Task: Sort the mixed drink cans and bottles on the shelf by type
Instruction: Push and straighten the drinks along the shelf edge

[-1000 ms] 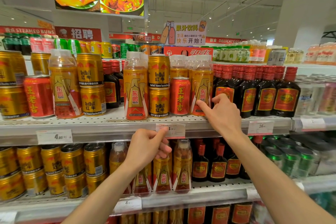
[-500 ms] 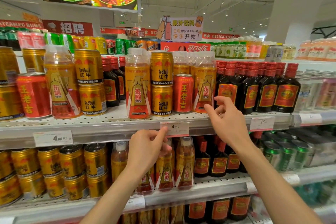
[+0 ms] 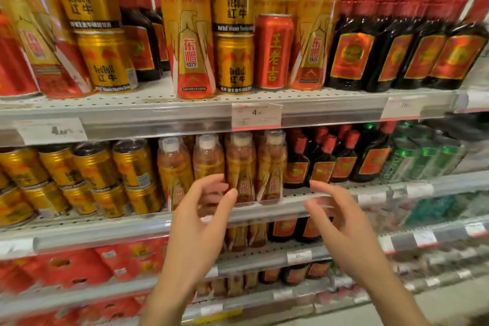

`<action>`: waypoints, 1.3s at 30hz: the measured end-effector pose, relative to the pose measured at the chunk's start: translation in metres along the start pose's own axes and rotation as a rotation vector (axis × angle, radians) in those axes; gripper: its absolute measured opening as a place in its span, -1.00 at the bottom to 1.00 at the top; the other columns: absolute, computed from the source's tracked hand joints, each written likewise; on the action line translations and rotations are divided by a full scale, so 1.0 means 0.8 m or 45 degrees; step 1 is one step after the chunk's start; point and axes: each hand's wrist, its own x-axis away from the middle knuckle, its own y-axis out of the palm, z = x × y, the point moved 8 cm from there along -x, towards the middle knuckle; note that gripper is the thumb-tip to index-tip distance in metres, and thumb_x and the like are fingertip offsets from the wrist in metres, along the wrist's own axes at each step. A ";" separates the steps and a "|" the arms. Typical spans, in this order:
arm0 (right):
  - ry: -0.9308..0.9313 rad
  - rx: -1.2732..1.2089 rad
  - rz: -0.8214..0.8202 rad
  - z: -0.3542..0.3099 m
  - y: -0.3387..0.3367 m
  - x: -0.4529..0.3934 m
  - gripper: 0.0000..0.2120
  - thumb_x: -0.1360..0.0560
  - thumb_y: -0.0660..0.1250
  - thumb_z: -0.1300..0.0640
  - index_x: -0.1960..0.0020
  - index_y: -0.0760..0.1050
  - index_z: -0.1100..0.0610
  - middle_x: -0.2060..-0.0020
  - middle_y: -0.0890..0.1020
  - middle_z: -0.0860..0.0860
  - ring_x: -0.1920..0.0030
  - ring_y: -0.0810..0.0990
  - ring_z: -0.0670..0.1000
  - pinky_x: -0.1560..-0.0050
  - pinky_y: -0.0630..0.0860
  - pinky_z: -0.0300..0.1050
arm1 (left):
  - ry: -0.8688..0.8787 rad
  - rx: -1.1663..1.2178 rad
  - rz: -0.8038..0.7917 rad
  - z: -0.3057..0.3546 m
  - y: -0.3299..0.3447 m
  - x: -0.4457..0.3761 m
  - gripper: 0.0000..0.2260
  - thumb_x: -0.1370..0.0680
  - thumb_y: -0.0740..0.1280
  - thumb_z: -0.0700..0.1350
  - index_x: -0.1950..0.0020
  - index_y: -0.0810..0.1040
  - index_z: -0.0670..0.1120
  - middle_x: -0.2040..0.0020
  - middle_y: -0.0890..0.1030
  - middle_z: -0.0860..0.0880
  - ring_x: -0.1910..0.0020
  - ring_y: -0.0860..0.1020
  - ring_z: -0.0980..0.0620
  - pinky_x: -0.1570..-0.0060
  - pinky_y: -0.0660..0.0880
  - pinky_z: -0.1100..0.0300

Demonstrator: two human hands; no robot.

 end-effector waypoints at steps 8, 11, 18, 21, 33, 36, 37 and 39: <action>0.078 -0.127 0.018 0.054 -0.036 -0.004 -0.58 -0.49 0.31 -0.21 -0.32 0.50 -0.17 -0.14 0.60 -0.26 -0.04 0.61 -0.30 -0.06 0.56 -0.21 | -0.045 -0.077 0.054 0.006 0.019 0.026 -0.75 -0.56 0.38 0.12 -0.23 0.52 0.24 -0.03 0.62 0.32 -0.02 0.60 0.30 0.12 0.50 0.32; 0.039 -0.133 0.031 0.054 -0.047 -0.016 -0.65 -0.53 0.33 -0.13 -0.31 0.50 -0.16 -0.11 0.61 -0.26 -0.05 0.60 -0.30 -0.06 0.57 -0.19 | 0.005 -0.120 0.092 0.024 0.023 0.022 -0.77 -0.57 0.39 0.08 -0.22 0.53 0.24 -0.02 0.64 0.28 -0.01 0.61 0.26 0.14 0.52 0.40; -0.106 -0.078 -0.007 0.030 -0.055 -0.041 -0.69 -0.57 0.34 -0.06 -0.30 0.51 -0.10 -0.08 0.63 -0.21 -0.08 0.59 -0.27 0.06 0.51 -0.34 | 0.126 -0.174 0.131 0.054 0.024 0.011 -0.75 -0.58 0.38 0.05 -0.26 0.52 0.18 -0.01 0.65 0.22 0.02 0.63 0.17 0.10 0.55 0.38; -0.169 -0.066 0.029 0.015 -0.062 -0.047 -0.72 -0.58 0.36 -0.01 -0.28 0.53 -0.09 -0.05 0.64 -0.18 -0.08 0.60 -0.23 0.02 0.51 -0.43 | 0.187 -0.132 0.141 0.069 0.021 0.001 -0.75 -0.58 0.40 0.00 -0.26 0.55 0.12 0.02 0.65 0.21 0.04 0.63 0.15 0.13 0.55 0.39; -0.559 0.208 0.202 -0.131 -0.066 -0.100 -0.73 -0.58 0.38 0.03 -0.28 0.54 -0.04 -0.07 0.62 -0.21 -0.08 0.57 -0.28 -0.01 0.46 -0.50 | 0.590 -0.335 0.106 0.155 -0.040 -0.068 -0.78 -0.57 0.40 0.03 -0.21 0.56 0.15 0.05 0.65 0.22 0.03 0.62 0.23 0.09 0.55 0.42; -0.649 0.288 0.231 -0.176 -0.067 -0.125 -0.74 -0.58 0.39 0.04 -0.26 0.55 -0.01 -0.05 0.60 -0.17 -0.04 0.56 -0.29 0.02 0.45 -0.52 | 0.709 -0.467 0.098 0.181 -0.049 -0.091 -0.77 -0.58 0.38 0.04 -0.23 0.55 0.10 0.03 0.62 0.21 0.06 0.61 0.21 0.13 0.60 0.31; -0.685 0.317 0.246 -0.190 -0.068 -0.132 -0.74 -0.57 0.40 0.04 -0.25 0.55 0.01 -0.04 0.60 -0.17 -0.03 0.57 -0.28 0.02 0.46 -0.51 | 0.757 -0.531 0.099 0.189 -0.049 -0.099 -0.76 -0.59 0.38 0.05 -0.25 0.55 0.09 0.04 0.61 0.22 0.08 0.60 0.21 0.14 0.61 0.28; -0.740 0.372 0.267 -0.217 -0.068 -0.146 -0.73 -0.57 0.41 0.03 -0.25 0.57 0.02 -0.03 0.60 -0.17 0.01 0.59 -0.24 -0.01 0.51 -0.42 | 0.821 -0.637 0.094 0.200 -0.044 -0.111 -0.74 -0.59 0.37 0.05 -0.27 0.55 0.08 0.06 0.60 0.22 0.10 0.59 0.23 0.13 0.62 0.21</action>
